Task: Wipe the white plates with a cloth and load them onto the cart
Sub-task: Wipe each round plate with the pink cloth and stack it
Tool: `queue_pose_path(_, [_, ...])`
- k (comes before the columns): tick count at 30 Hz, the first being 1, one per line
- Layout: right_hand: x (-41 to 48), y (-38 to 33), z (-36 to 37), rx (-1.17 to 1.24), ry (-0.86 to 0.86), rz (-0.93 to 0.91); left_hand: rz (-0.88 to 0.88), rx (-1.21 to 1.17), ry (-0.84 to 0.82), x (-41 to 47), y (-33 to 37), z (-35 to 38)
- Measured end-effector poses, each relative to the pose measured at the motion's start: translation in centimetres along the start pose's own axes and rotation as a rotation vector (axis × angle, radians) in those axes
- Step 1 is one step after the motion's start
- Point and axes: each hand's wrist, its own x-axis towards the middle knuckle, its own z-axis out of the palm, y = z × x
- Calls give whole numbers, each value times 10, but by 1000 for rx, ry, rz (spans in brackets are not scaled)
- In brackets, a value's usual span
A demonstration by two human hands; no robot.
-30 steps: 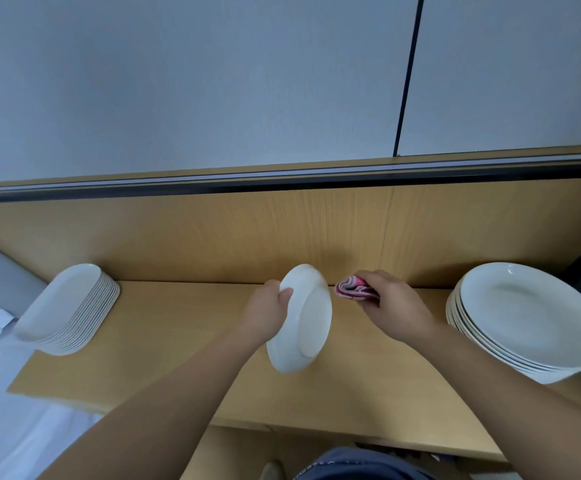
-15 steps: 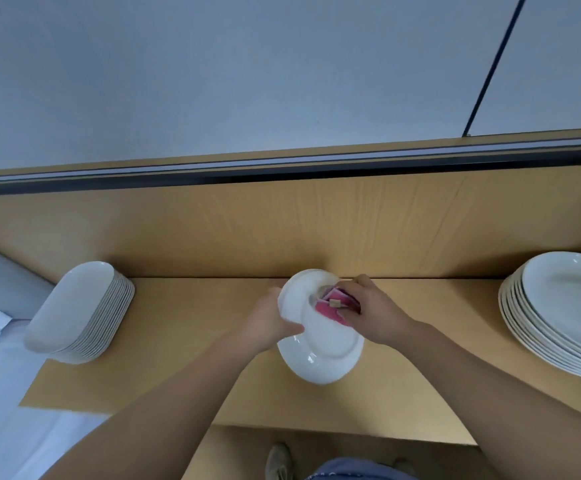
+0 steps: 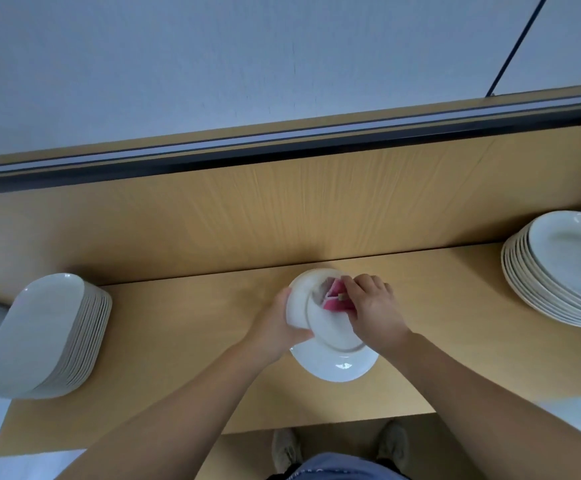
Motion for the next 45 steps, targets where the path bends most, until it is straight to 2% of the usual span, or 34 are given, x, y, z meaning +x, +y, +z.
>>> queue_pose_path(3, [8, 2, -10, 37, 40, -62, 7, -6, 6, 1, 2, 1])
queue_pose_path(6, [9, 3, -22, 98, 3, -136, 5, 14, 15, 3, -1, 1])
queue_pose_path(9, [3, 6, -26, 149, -209, -220, 1, 41, 29, 7, -4, 2])
queue_pose_path(11, [-8, 12, -23, 168, -401, -156, -25, 60, 30, 9, -4, 3])
queue_pose_path(16, [-15, 17, -9, 109, -567, -213, -64, 102, 33, 15, -9, 10])
queue_pose_path(22, [5, 14, -5, 231, -438, -337, -94, 116, 62, 19, -10, 7])
queue_pose_path(25, [14, 17, 3, 170, -459, -363, -116, 115, 57, 19, -12, 8])
queue_pose_path(28, [24, 8, 1, 182, -447, -259, -118, 126, 57, 18, -12, 10])
queue_pose_path(33, [18, 10, 9, 90, -444, -363, -103, 98, 82, 16, -19, 13])
queue_pose_path(36, [13, 14, 14, 206, -462, -330, -109, 103, 69, 15, -23, 15])
queue_pose_path(40, [18, 15, 13, 204, -302, -425, -122, 107, 61, 15, -25, 14])
queue_pose_path(43, [36, 12, 6, 236, -143, -392, -100, 108, 68, 17, -24, 14])
queue_pose_path(45, [55, 6, 1, 203, -160, -373, -93, 114, 61, 18, -24, 16])
